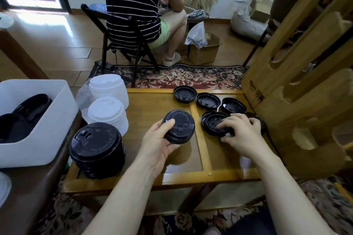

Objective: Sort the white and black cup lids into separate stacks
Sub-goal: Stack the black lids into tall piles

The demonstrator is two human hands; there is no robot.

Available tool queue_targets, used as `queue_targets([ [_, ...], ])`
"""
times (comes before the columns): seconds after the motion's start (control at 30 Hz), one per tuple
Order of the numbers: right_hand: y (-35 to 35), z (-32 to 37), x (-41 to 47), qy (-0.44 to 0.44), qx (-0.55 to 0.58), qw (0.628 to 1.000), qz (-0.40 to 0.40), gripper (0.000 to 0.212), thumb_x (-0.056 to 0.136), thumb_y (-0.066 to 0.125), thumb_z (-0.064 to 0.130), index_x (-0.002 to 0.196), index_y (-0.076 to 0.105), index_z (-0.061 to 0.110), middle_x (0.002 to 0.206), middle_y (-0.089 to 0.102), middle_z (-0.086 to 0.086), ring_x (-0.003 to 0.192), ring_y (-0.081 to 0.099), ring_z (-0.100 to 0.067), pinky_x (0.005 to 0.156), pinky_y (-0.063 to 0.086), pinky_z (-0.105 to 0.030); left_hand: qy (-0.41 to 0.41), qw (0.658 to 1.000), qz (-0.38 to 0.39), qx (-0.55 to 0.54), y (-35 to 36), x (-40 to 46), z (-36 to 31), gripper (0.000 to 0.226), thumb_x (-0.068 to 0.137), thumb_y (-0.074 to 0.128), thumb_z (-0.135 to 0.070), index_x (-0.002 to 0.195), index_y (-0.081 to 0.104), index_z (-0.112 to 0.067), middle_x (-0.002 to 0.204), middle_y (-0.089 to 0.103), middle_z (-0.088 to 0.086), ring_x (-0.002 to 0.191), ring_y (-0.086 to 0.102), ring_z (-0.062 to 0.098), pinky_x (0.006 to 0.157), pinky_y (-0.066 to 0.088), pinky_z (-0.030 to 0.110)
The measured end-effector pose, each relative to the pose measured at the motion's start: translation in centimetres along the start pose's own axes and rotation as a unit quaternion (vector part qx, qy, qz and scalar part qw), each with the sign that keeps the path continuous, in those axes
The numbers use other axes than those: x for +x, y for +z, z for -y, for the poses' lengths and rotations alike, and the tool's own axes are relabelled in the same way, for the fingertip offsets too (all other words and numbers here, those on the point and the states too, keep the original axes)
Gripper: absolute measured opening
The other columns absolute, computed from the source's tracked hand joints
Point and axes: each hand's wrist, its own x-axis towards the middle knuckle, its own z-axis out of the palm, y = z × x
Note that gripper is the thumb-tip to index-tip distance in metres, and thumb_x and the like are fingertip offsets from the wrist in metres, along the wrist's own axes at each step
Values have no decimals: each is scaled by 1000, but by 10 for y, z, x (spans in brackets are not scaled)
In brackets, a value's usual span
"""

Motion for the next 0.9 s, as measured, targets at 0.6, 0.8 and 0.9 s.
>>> queue_targets([
  [0.6,4,56,-16,184,741,645,-25,24,92,61,13,115,62,7,87,69,-8,70,61,-14,54,53,-21,2,998,-57,27,-1,-4,4,41,92,66,-9,132,58,-10,113,72,13,101,70,28,73,59,38],
  [0.8,10,56,-16,185,687,703,2,16,91,63,17,103,66,6,72,68,-5,62,60,-14,54,48,-23,-5,1000,-22,2,1,-5,4,50,93,65,-15,141,51,-9,119,71,16,105,71,30,76,63,42],
  [0.9,9,59,-17,168,673,720,16,21,87,66,18,103,65,4,69,67,-4,58,60,-12,50,47,-21,3,1000,-10,7,1,-4,4,56,90,66,-20,143,49,-10,123,69,15,108,70,30,81,62,44],
])
